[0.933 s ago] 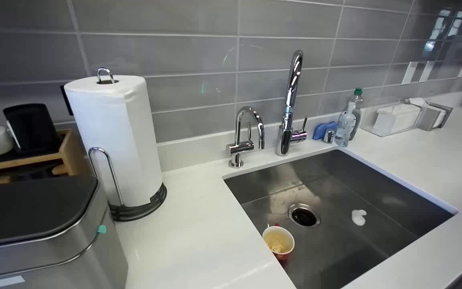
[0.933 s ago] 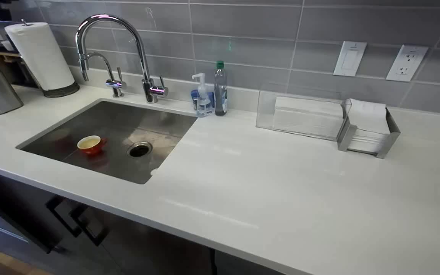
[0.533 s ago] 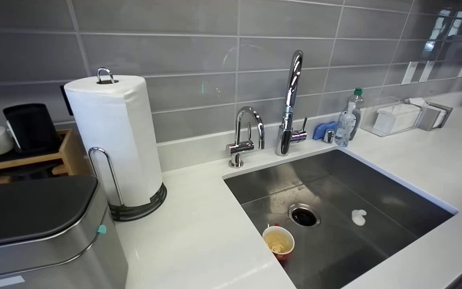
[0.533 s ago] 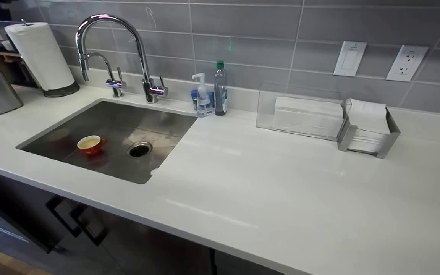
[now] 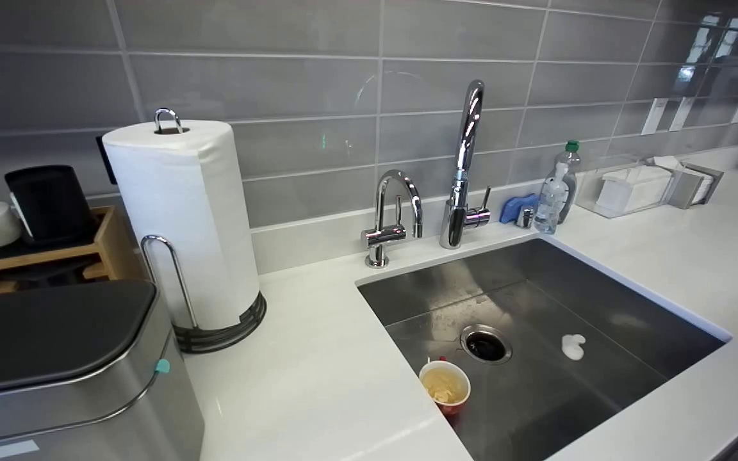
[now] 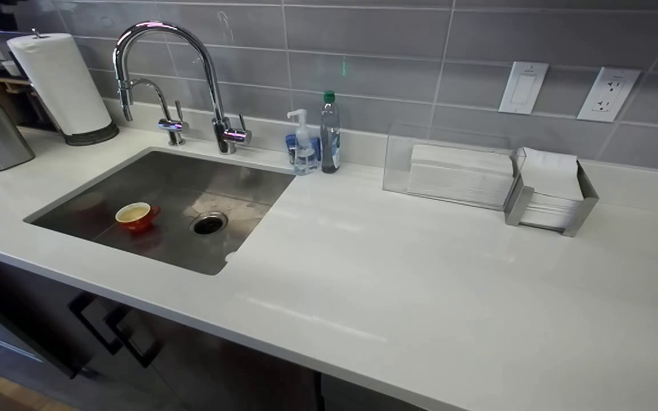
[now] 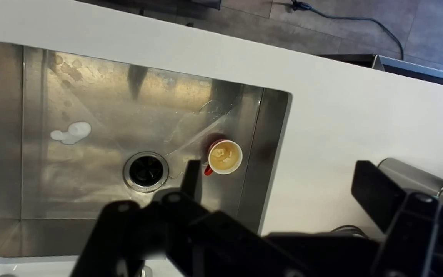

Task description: Move the faucet to the right

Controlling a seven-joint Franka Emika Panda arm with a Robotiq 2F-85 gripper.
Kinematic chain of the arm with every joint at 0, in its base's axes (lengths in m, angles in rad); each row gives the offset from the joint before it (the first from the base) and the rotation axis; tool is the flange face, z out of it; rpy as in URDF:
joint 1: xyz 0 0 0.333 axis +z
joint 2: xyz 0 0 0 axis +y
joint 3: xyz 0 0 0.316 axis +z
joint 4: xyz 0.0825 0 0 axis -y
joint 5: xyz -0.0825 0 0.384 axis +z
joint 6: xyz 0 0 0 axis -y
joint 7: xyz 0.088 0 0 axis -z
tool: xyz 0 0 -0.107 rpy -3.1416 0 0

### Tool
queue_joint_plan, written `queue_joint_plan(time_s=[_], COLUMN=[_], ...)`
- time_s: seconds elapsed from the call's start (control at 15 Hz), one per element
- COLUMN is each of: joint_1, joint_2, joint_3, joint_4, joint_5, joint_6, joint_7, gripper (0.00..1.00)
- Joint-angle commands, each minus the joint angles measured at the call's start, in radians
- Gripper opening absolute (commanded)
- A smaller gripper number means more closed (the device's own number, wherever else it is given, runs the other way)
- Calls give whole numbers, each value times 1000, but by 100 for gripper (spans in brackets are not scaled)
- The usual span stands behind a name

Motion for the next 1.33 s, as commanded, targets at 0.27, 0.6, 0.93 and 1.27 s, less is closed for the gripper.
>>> queue_joint_plan(time_s=[0.27, 0.6, 0.93, 1.27], joint_1=[-15, -29, -34, 34], joint_2=[75, 212, 379, 491], joint_3=[198, 316, 348, 322], joint_4=[22, 82, 181, 282], joint_5=[13, -128, -367, -486], joint_6=[180, 479, 595, 595], joint_7=[385, 647, 979, 1215], gripper=[100, 100, 99, 53])
